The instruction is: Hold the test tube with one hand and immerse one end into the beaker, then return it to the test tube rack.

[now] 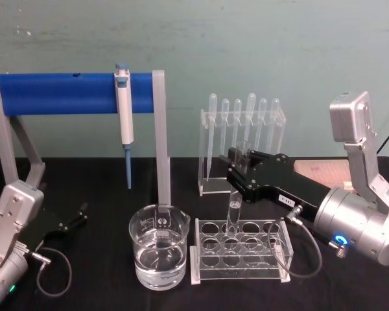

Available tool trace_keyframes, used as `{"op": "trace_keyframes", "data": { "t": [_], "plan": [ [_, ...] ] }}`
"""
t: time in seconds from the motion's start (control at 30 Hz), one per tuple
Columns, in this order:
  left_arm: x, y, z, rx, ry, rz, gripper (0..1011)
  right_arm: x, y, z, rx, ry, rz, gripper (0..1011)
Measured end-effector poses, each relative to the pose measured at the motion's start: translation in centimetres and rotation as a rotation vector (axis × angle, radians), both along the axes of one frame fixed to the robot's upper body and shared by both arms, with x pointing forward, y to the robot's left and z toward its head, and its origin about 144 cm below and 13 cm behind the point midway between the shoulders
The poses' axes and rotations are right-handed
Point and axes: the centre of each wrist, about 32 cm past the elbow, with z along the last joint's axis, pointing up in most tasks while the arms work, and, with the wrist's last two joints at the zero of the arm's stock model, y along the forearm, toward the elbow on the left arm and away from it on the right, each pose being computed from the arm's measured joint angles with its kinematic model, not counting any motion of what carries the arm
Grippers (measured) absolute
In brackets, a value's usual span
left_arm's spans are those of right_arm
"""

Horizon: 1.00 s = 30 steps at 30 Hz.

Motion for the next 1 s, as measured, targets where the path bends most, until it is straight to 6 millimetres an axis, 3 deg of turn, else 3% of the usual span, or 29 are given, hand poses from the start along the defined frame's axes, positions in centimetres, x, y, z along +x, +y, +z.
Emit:
{"op": "trace_keyframes", "data": {
  "t": [1.0],
  "plan": [
    [0.0,0.0,0.0,0.0,0.0,0.0,1000,-0.07,0.09,0.28,0.006,-0.006,0.005,226]
  ]
}}
